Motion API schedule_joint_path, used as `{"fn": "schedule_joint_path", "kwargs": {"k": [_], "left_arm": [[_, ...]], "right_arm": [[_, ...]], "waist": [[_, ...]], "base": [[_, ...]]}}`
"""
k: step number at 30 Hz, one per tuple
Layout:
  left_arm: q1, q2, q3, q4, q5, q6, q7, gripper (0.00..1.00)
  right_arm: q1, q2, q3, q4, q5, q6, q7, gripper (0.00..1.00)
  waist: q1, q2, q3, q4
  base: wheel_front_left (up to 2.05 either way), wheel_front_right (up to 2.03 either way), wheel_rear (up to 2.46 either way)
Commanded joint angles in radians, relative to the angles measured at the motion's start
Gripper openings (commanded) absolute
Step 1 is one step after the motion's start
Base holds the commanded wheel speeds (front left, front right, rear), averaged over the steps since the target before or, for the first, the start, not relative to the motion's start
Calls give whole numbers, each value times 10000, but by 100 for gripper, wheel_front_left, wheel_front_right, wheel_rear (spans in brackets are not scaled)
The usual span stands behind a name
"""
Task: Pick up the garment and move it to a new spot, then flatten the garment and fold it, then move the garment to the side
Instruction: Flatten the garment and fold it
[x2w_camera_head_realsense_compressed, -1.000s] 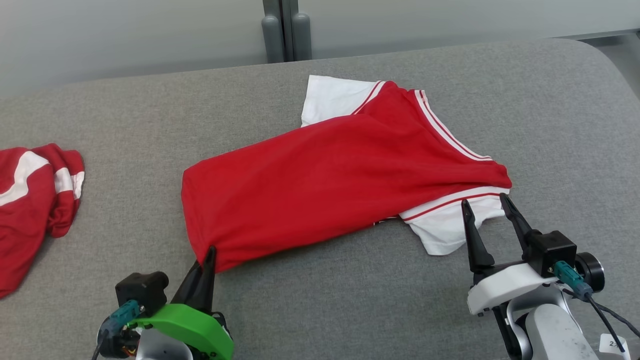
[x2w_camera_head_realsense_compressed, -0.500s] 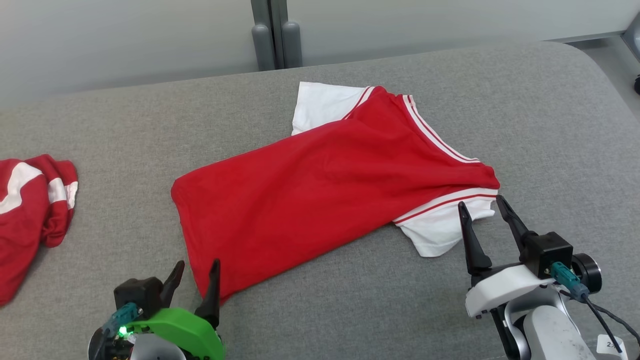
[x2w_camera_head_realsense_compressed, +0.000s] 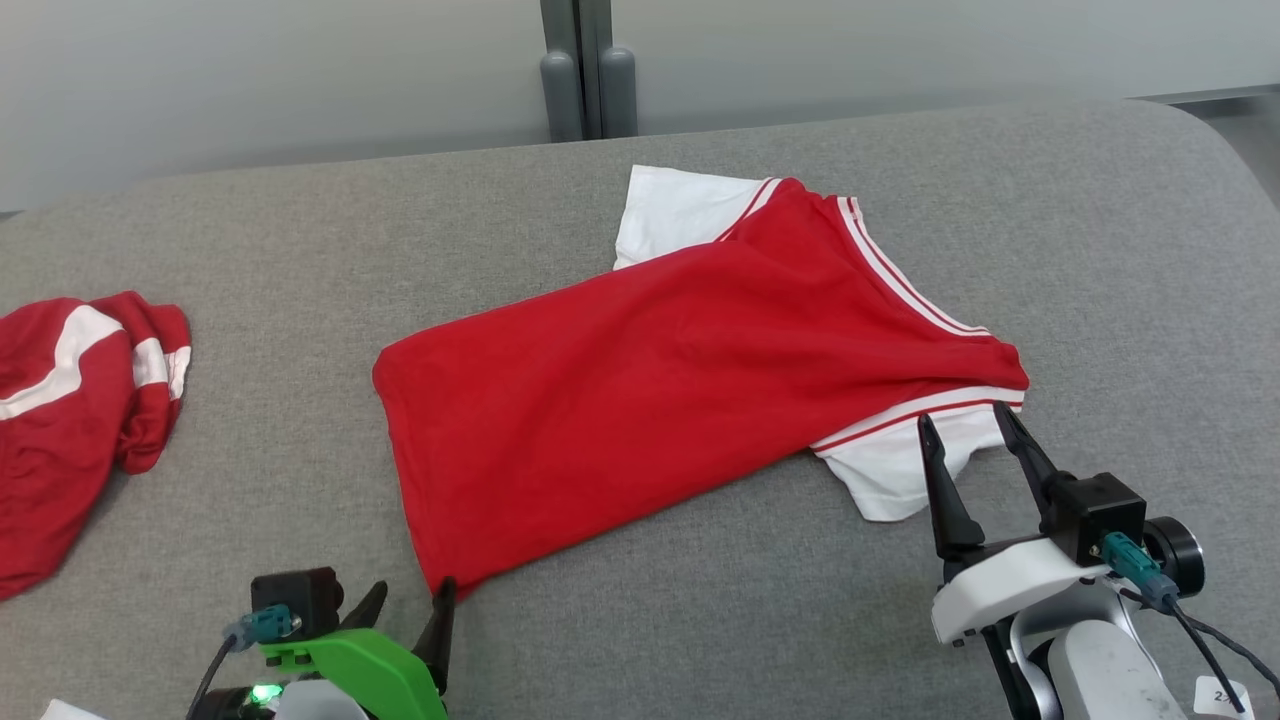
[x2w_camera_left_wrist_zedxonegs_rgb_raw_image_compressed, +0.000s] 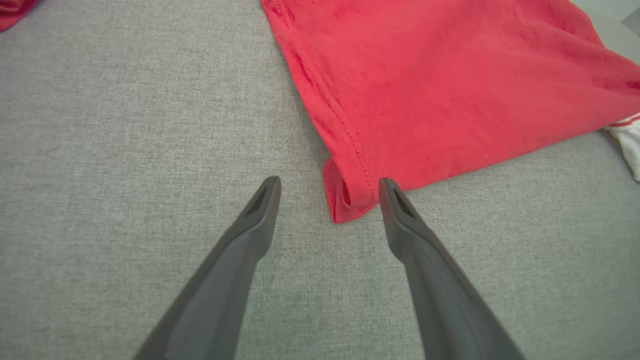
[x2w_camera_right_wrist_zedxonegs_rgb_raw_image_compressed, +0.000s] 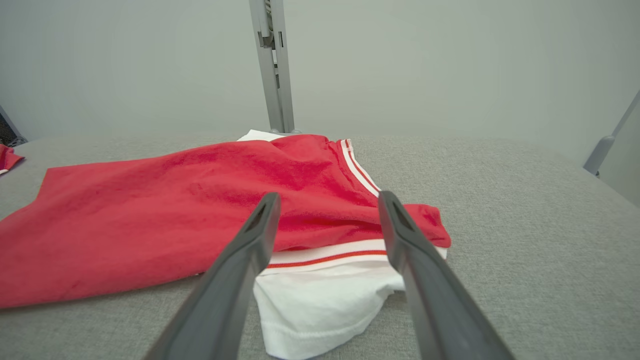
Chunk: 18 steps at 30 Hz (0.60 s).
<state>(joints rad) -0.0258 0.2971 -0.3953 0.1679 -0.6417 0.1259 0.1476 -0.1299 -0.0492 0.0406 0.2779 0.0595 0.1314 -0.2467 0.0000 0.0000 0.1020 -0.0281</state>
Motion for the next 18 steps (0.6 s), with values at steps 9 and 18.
{"fn": "schedule_joint_path", "kwargs": {"k": [9, 18], "left_arm": [[-1182, -165, -301, 675, -423, -494, 940, 100], [-1336, -95, -465, 356, -170, -482, 781, 100]], "right_arm": [[-189, -21, 14, -10, -1, -14, -6, 100], [-183, -21, -40, -1, 4, -14, -33, 100]], "waist": [[0, 0, 257, -214], [0, 0, 282, -263]], "base": [[0, 0, 0], [0, 0, 0]]}}
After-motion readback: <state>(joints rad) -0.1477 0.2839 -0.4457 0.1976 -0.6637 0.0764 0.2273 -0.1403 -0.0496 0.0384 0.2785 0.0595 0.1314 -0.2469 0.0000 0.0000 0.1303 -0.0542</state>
